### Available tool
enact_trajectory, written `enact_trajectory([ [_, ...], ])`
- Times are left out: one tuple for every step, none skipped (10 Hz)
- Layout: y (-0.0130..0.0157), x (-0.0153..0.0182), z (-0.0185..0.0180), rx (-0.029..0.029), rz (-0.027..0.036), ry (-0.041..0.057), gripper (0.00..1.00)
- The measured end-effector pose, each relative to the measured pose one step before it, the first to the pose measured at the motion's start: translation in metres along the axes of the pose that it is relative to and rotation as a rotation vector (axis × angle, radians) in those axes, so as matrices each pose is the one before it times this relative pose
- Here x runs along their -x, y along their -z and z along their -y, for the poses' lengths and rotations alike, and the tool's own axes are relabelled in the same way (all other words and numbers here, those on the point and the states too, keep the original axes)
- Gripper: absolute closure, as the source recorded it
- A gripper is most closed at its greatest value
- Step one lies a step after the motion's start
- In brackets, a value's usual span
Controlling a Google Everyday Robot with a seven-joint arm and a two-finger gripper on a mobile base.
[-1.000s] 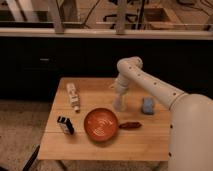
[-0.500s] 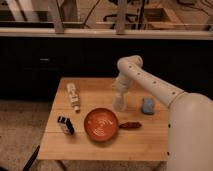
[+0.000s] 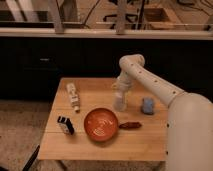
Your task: Place the ceramic cup over the eraser
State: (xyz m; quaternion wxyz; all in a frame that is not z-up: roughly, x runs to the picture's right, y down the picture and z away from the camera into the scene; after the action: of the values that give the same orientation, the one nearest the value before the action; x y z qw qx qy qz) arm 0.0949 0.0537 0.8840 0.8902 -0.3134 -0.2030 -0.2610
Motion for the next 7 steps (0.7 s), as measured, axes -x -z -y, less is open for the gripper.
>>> enact_trajectory([
  [0.00127,0.00223,-0.00115,0.00526,0.01338,-0.0012,0.55],
  [0.0005,0.00158,0.00067,-0.00184,0.0049,-0.00012,0.63],
  [0.00144,0.00199,0.00064,-0.00279,0.0047,0.00042,0.72],
  [0.00109,0.00127,-0.00027,-0.00098,0.00139,-0.00323,0.83],
  [0.00037,0.00065,0.00004,-0.00141,-0.00254,-0.00685,0.92],
  [0.00067,0.00074,-0.00028,-0.00199,-0.00691,-0.01003,0.99],
  [0.0006,0.00108,0.00005,-0.0045,-0.00818,-0.00411,1.0],
])
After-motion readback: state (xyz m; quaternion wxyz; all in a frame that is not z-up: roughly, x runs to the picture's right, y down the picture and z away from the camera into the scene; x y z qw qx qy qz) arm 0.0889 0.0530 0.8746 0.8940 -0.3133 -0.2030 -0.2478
